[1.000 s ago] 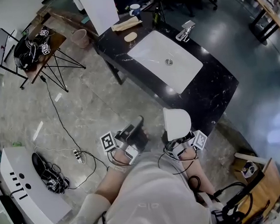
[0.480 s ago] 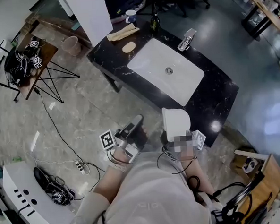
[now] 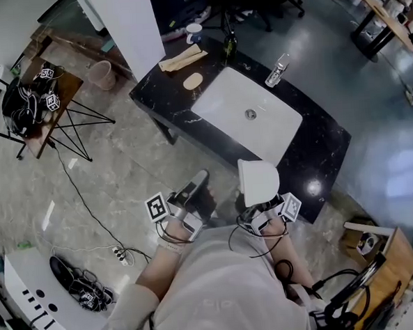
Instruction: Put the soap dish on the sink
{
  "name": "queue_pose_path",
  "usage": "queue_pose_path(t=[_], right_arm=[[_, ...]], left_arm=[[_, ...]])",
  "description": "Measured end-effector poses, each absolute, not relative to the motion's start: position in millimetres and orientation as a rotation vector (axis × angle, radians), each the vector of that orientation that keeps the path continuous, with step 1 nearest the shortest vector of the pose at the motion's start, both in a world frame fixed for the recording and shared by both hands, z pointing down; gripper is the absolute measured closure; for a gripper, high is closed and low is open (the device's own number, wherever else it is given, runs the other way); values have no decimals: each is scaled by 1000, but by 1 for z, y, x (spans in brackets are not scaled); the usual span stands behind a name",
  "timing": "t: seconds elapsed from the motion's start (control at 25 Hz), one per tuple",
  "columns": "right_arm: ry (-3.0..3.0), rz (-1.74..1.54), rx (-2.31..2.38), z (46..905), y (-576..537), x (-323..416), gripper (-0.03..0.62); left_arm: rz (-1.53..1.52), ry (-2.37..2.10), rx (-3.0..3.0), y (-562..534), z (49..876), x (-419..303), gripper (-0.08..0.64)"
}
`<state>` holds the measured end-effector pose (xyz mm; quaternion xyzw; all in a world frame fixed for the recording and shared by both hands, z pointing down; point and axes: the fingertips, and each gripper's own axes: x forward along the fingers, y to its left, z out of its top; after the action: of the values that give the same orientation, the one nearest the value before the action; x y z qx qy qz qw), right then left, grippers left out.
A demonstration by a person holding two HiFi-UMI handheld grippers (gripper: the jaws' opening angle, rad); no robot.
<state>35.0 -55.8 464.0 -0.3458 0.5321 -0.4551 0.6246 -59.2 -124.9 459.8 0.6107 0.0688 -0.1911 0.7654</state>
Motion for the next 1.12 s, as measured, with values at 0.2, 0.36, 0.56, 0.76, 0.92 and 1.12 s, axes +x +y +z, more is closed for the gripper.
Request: queue_pose_path(t=[0.2, 0.36, 0.56, 0.76, 0.92, 1.12], right_arm=[[1216, -1057, -805, 467, -58, 34, 314], [1226, -1074, -798, 466, -61, 34, 314], [1245, -1102, -802, 469, -66, 36, 314], [1255, -1139, -789, 472, -73, 43, 314], [1262, -1162, -789, 477, -80, 53, 314], [1293, -1188, -774, 478, -99, 66, 314]], left_arm=[[-431, 150, 1322, -128, 459, -63, 552], [-455, 152, 1337, -128, 456, -67, 552], [-478, 139, 1342, -129, 454, -68, 552], [-498, 103, 1355, -136, 457, -64, 552], [-492, 78, 1390, -140, 457, -56, 551], [-509, 41, 1414, -145, 458, -48, 546]])
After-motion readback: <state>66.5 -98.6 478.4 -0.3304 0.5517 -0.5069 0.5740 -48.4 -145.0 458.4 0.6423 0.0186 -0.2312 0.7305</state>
